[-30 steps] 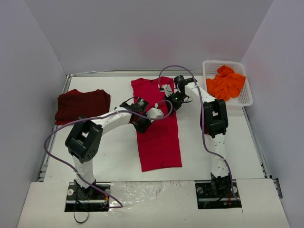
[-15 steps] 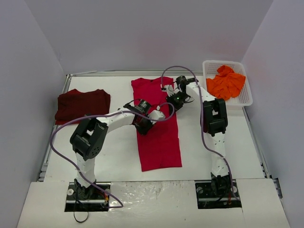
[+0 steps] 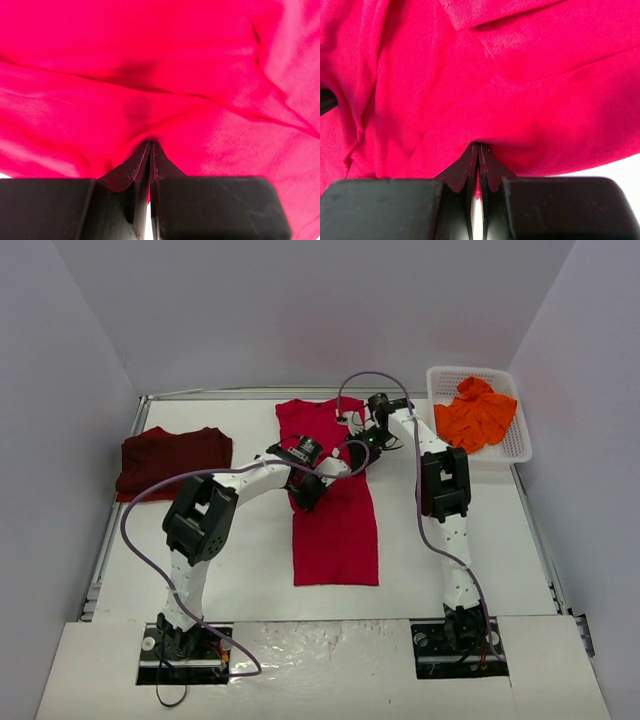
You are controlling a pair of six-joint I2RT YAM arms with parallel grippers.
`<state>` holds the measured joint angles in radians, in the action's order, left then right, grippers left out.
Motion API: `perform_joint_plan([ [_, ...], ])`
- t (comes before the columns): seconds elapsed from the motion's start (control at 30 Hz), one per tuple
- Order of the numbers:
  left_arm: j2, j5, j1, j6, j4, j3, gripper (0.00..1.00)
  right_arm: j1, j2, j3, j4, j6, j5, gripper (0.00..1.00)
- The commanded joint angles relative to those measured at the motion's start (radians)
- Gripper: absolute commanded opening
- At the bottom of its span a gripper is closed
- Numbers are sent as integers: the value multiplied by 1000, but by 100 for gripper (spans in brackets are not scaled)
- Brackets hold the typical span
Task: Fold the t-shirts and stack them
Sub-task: Rotate the tshirt 90 degrees
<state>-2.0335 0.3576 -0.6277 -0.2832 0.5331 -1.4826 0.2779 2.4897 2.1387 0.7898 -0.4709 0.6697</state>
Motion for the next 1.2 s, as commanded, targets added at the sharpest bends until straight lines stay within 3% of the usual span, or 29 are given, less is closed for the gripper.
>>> perform_joint_plan([
  [0.0, -54, -92, 46, 36, 42, -65, 2, 1, 98, 45, -11, -14, -82, 0],
  [0.2, -126, -190, 89, 98, 128, -177, 2, 0, 184, 185, -12, 15, -97, 0],
  [0.4, -203, -174, 143, 125, 182, -317, 2, -2, 264, 337, -34, 51, -153, 0],
  [0.73, -321, -92, 171, 118, 249, -556, 2, -17, 274, 355, -219, 121, -232, 0],
  [0.97, -412, -57, 172, 125, 301, -738, 2, -17, 301, 409, -238, 140, -262, 0],
  [1.17, -438, -65, 174, 125, 317, -780, 2, -17, 298, 406, -247, 141, -263, 0],
])
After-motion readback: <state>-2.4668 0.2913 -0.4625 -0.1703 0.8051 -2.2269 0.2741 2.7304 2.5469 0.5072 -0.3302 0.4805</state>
